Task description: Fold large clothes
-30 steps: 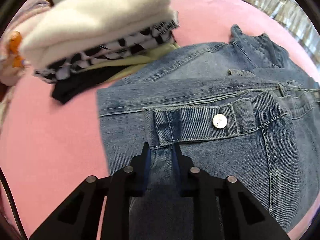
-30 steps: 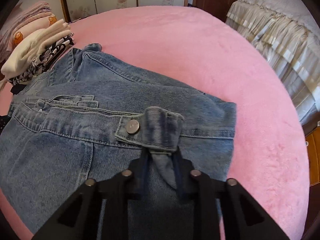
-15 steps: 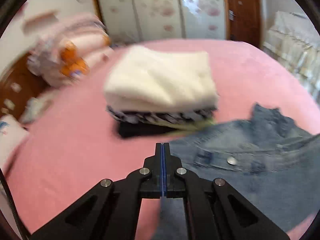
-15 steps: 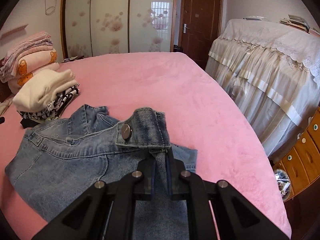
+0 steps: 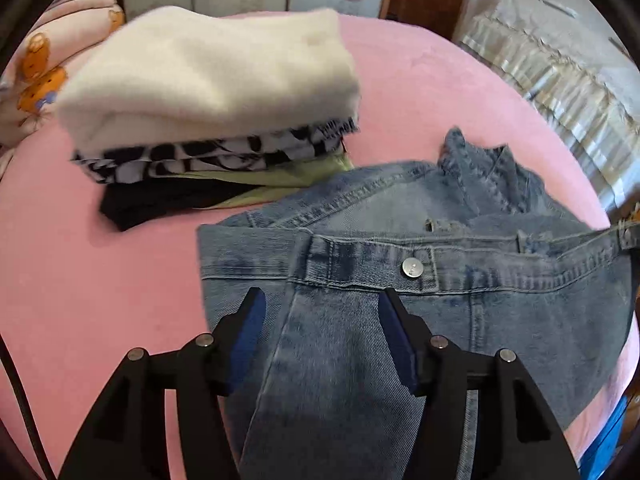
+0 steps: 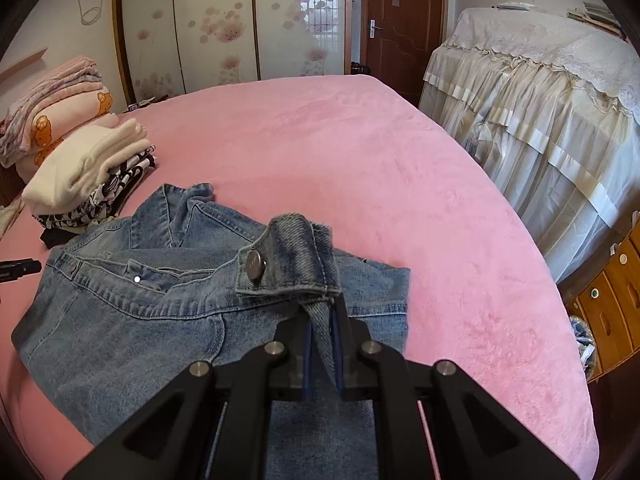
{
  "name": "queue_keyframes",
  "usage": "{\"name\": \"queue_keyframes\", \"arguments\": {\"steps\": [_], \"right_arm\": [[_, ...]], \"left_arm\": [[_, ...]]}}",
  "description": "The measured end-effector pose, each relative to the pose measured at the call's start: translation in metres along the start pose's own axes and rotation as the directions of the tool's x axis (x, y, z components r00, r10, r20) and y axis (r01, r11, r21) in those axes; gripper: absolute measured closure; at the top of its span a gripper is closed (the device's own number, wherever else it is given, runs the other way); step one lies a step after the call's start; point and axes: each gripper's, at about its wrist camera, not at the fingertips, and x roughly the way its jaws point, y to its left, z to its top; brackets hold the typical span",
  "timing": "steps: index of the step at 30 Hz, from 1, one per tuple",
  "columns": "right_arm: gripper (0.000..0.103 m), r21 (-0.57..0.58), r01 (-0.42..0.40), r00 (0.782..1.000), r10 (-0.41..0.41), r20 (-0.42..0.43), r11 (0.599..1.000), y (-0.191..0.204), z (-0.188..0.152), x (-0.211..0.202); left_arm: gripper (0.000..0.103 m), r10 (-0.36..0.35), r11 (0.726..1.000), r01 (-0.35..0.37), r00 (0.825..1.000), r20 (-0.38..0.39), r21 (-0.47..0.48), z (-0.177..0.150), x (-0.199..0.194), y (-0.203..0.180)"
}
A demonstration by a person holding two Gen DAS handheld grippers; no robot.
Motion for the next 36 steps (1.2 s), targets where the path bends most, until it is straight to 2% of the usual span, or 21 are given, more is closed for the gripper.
{"name": "queue_keyframes", "arguments": {"steps": [7,14,15,16,17,18,21,24,26,27,28,32,35,36], "right_arm": [[0.095,0.0,-0.004,1.0,0.004,-0.024,1.0,-0.003,-0.002,0.01],[0.095,0.006,0.005,0.997,-0.005,-0.071,1.0,-0.004,-0.012,0.027],[0.095,0.01,0.006,0.997,-0.005,-0.078,1.0,-0.005,-0.014,0.03],[0.095,0.015,0.007,0.996,-0.006,-0.087,1.0,-0.005,-0.016,0.033],[0.095,0.022,0.007,0.996,-0.005,-0.093,1.0,-0.006,-0.018,0.035],[0.095,0.029,0.007,0.995,-0.004,-0.096,1.0,-0.007,-0.02,0.036],[0.095,0.055,-0.001,0.995,0.006,-0.101,0.998,-0.01,-0.024,0.04],[0.095,0.064,-0.003,0.994,0.01,-0.11,0.998,-0.012,-0.025,0.044],[0.095,0.056,0.0,0.993,0.007,-0.117,0.998,-0.011,-0.026,0.046],[0.095,0.053,0.002,0.993,0.004,-0.119,0.999,-0.011,-0.026,0.047],[0.095,0.052,0.003,0.993,0.003,-0.12,0.999,-0.01,-0.026,0.047],[0.095,0.058,0.009,0.991,-0.001,-0.131,0.998,-0.01,-0.028,0.051],[0.095,0.072,0.014,0.991,-0.004,-0.133,0.997,-0.011,-0.029,0.051],[0.095,0.077,0.013,0.991,-0.003,-0.132,0.997,-0.011,-0.03,0.05]], "left_arm": [[0.046,0.004,0.998,-0.001,0.999,-0.052,0.064,0.0,0.046,-0.006],[0.04,-0.126,0.992,0.127,0.99,-0.07,0.013,0.001,0.06,0.011],[0.042,-0.129,0.991,0.13,0.989,-0.071,0.014,0.002,0.06,0.01],[0.052,-0.137,0.99,0.139,0.988,-0.069,0.031,0.002,0.059,0.007],[0.055,-0.121,0.991,0.124,0.991,-0.062,0.049,0.002,0.056,0.004],[0.07,-0.113,0.991,0.117,0.992,-0.049,0.069,0.002,0.053,0.001],[0.079,-0.147,0.987,0.149,0.988,-0.041,0.064,0.002,0.049,0.008],[0.077,-0.178,0.983,0.181,0.982,-0.066,0.044,0.004,0.054,0.015],[0.07,-0.168,0.983,0.174,0.98,-0.106,0.054,0.006,0.062,0.011],[0.062,-0.177,0.981,0.184,0.977,-0.118,0.056,0.007,0.065,0.009],[0.061,-0.183,0.98,0.192,0.974,-0.133,0.058,0.009,0.069,0.007],[0.062,-0.144,0.985,0.156,0.979,-0.147,0.075,0.013,0.077,-0.003],[0.075,-0.035,0.993,0.045,0.995,-0.091,0.107,0.009,0.066,-0.02],[0.083,0.003,0.994,0.004,0.998,-0.07,0.111,0.007,0.062,-0.024]]}}
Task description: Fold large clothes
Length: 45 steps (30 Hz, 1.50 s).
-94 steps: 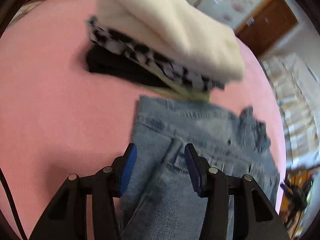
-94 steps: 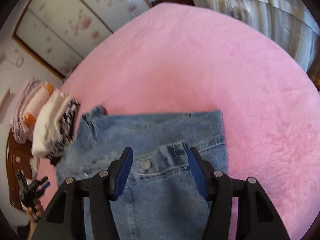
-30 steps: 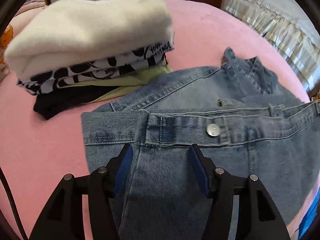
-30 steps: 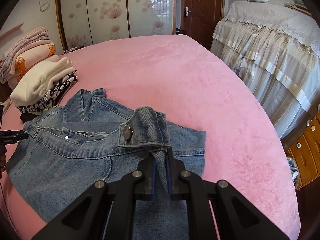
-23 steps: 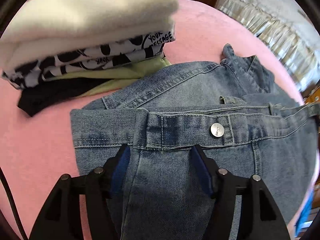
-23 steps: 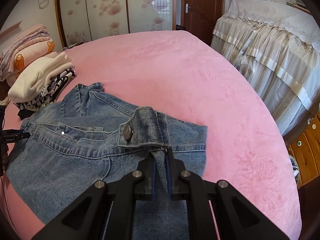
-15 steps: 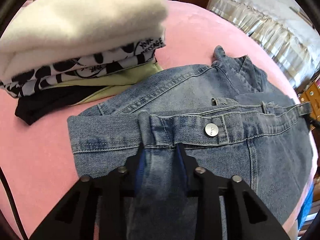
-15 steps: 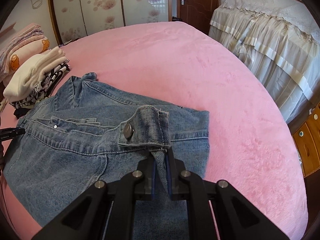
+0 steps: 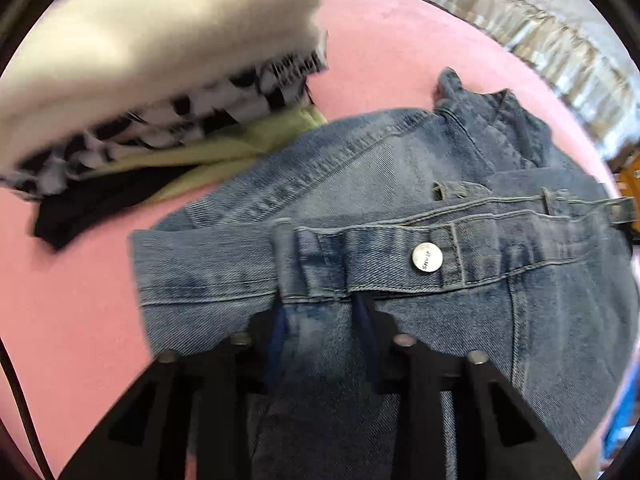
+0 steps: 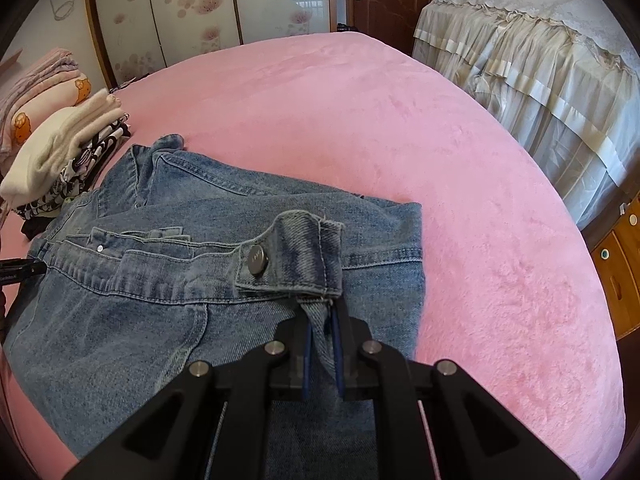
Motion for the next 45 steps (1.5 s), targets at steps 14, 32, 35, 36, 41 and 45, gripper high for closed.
{"name": "queue_keyframes", "arguments": {"steps": [14,32,35,36,41,45], "right_arm": [[0.098,-0.026,-0.02,0.983,0.025,0.184,0.999,0.018,0.015,-0.081],[0.098,0.044,0.093,0.996,-0.093,-0.014,0.995,0.022,0.09,0.102],[0.095,0.037,0.11,0.994,-0.111,0.007,0.993,0.024,0.084,0.114],[0.093,0.037,0.111,0.994,-0.112,0.009,0.993,0.024,0.082,0.114],[0.09,0.092,0.063,0.998,-0.062,-0.011,0.994,0.007,0.08,0.108],[0.086,0.079,0.086,0.996,-0.086,-0.011,0.993,0.007,0.088,0.076]], "left_arm": [[0.094,0.275,0.961,-0.243,0.9,0.337,-0.134,-0.008,-0.139,-0.047],[0.093,0.411,0.89,-0.35,0.893,0.182,-0.293,0.031,0.015,0.006],[0.092,0.419,0.886,-0.353,0.887,0.195,-0.3,0.025,0.027,0.006],[0.092,0.416,0.887,-0.35,0.888,0.196,-0.302,0.025,0.029,0.005],[0.088,0.365,0.897,-0.285,0.909,0.202,-0.339,0.021,0.028,0.016],[0.083,0.365,0.898,-0.297,0.916,0.17,-0.326,0.028,0.014,0.024]]}}
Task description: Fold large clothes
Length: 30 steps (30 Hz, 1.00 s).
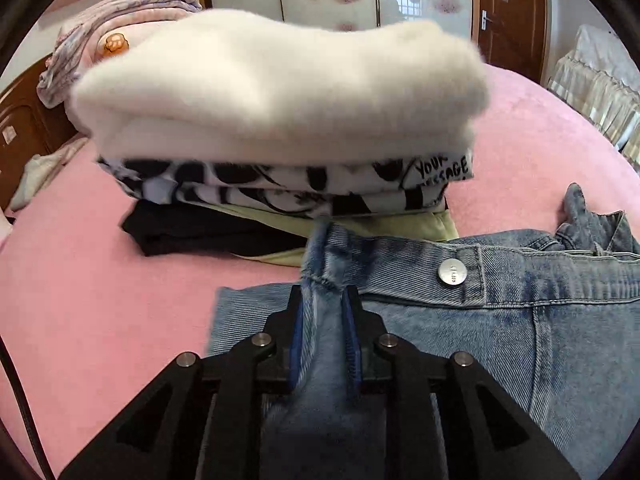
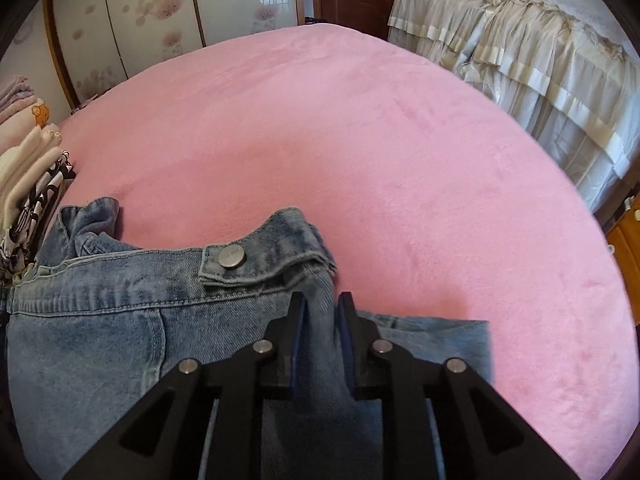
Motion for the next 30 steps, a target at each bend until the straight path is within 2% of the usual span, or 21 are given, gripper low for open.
{"name": "queue_keyframes", "arguments": {"steps": [2,5,8,10,13,16,18,19,20,21,23,24,25,26,27,30], "right_arm": [[0.086,-0.007,-0.054,0.998,0.054,0.035,0.999,0.002,-0.001,-0.031],[0.084,-0.041,-0.111,0.991,0.114,0.069,0.993,0.014,-0.012,-0.07],[0.083,-0.105,-0.158,0.983,0.167,0.075,0.982,0.049,-0.032,-0.091],[0.083,-0.133,-0.198,0.977,0.207,0.058,0.971,0.076,-0.045,-0.096],[0.083,-0.173,-0.281,0.957,0.29,0.026,0.944,0.13,-0.071,-0.098],[0.083,-0.205,-0.298,0.954,0.298,-0.031,0.933,0.17,-0.097,-0.083],[0.083,-0.198,-0.28,0.96,0.271,-0.07,0.939,0.175,-0.11,-0.067],[0.083,-0.196,-0.263,0.964,0.252,-0.08,0.945,0.172,-0.114,-0.06],[0.084,-0.195,-0.249,0.968,0.238,-0.074,0.949,0.164,-0.118,-0.055],[0.084,-0.196,-0.22,0.975,0.214,-0.053,0.956,0.15,-0.12,-0.052],[0.087,-0.176,-0.151,0.988,0.15,-0.022,0.973,0.111,-0.119,-0.05],[0.087,-0.162,-0.117,0.993,0.116,-0.011,0.98,0.093,-0.119,-0.05],[0.093,-0.142,-0.112,0.994,0.113,0.0,0.983,0.072,-0.118,-0.05],[0.093,-0.11,-0.067,0.998,0.068,0.01,0.992,0.044,-0.118,-0.049],[0.093,-0.091,-0.021,1.0,0.022,0.013,0.996,0.026,-0.118,-0.049],[0.101,-0.011,0.019,1.0,-0.019,0.022,1.0,-0.03,-0.122,-0.052]], "left_arm": [[0.083,0.002,1.0,-0.002,1.0,-0.004,-0.005,0.005,-0.02,0.008],[0.082,-0.011,1.0,0.012,0.999,0.049,-0.023,0.005,-0.063,0.016],[0.07,-0.117,0.992,0.121,0.989,0.093,-0.037,-0.007,-0.109,0.004],[0.057,-0.18,0.982,0.184,0.979,0.095,-0.032,-0.023,-0.13,-0.017],[0.055,-0.247,0.968,0.251,0.964,0.095,-0.03,-0.043,-0.152,-0.037],[0.055,-0.253,0.967,0.253,0.967,0.025,-0.008,-0.07,-0.137,-0.071],[0.055,-0.229,0.973,0.229,0.973,-0.03,-0.005,-0.085,-0.118,-0.081],[0.053,-0.198,0.98,0.199,0.978,-0.062,0.003,-0.092,-0.108,-0.083],[0.051,-0.192,0.981,0.193,0.979,-0.062,0.007,-0.097,-0.103,-0.08],[0.048,-0.177,0.984,0.178,0.983,-0.044,0.004,-0.099,-0.102,-0.073],[0.046,-0.104,0.994,0.103,0.994,-0.04,-0.023,-0.096,-0.094,-0.049],[0.041,-0.109,0.993,0.107,0.993,-0.047,-0.042,-0.094,-0.09,-0.037],[0.041,-0.109,0.992,0.105,0.993,-0.052,-0.071,-0.093,-0.087,-0.021],[0.041,-0.052,0.996,0.047,0.997,-0.061,-0.079,-0.093,-0.083,-0.006],[0.041,-0.037,0.996,0.032,0.997,-0.061,-0.08,-0.092,-0.08,0.005],[0.041,0.018,0.995,-0.025,0.997,-0.069,-0.1,-0.096,-0.076,0.04]]}}
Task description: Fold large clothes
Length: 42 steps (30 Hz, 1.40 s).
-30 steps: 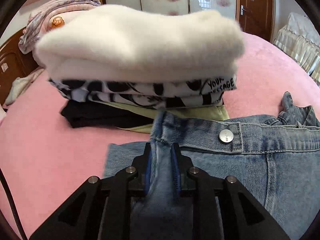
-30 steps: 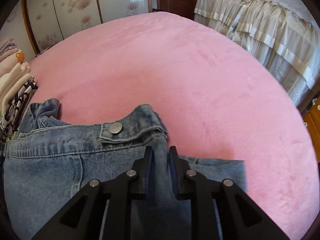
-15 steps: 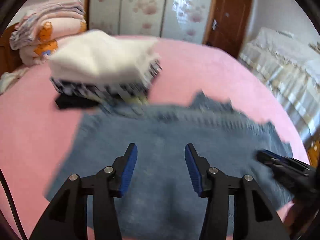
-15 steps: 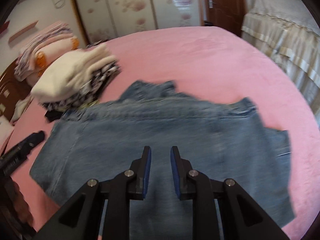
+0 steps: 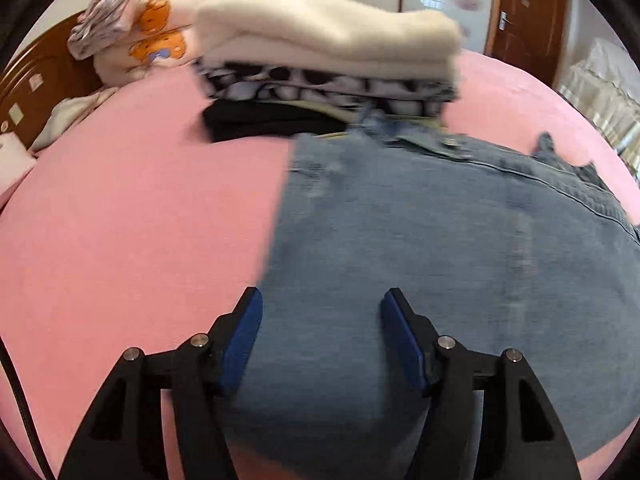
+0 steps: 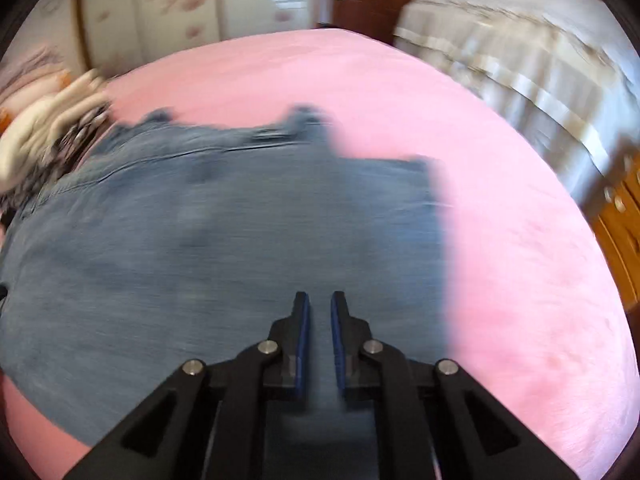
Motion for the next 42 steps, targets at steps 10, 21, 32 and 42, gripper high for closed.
{"name": "queue_keyframes", "arguments": {"steps": [10,21,32,42], "right_arm": [[0.065,0.104,0.142,0.99,-0.141,-0.02,0.984,-0.027,-0.002,0.001],[0.065,0.1,0.11,0.993,-0.114,0.037,0.989,-0.011,0.004,-0.056],[0.065,0.034,0.002,0.995,-0.006,0.103,0.999,0.043,0.008,-0.136],[0.065,-0.024,-0.077,0.988,0.079,0.13,0.997,0.077,-0.023,-0.188]], "left_arm": [[0.03,0.021,0.997,-0.023,0.999,-0.034,-0.067,0.0,0.01,0.026],[0.03,-0.006,0.999,0.003,0.998,-0.063,-0.049,0.016,-0.044,0.017],[0.03,-0.041,0.999,0.042,0.998,-0.043,0.015,0.009,-0.137,0.004],[0.03,-0.131,0.991,0.131,0.99,-0.045,-0.013,-0.019,-0.19,0.009]]}}
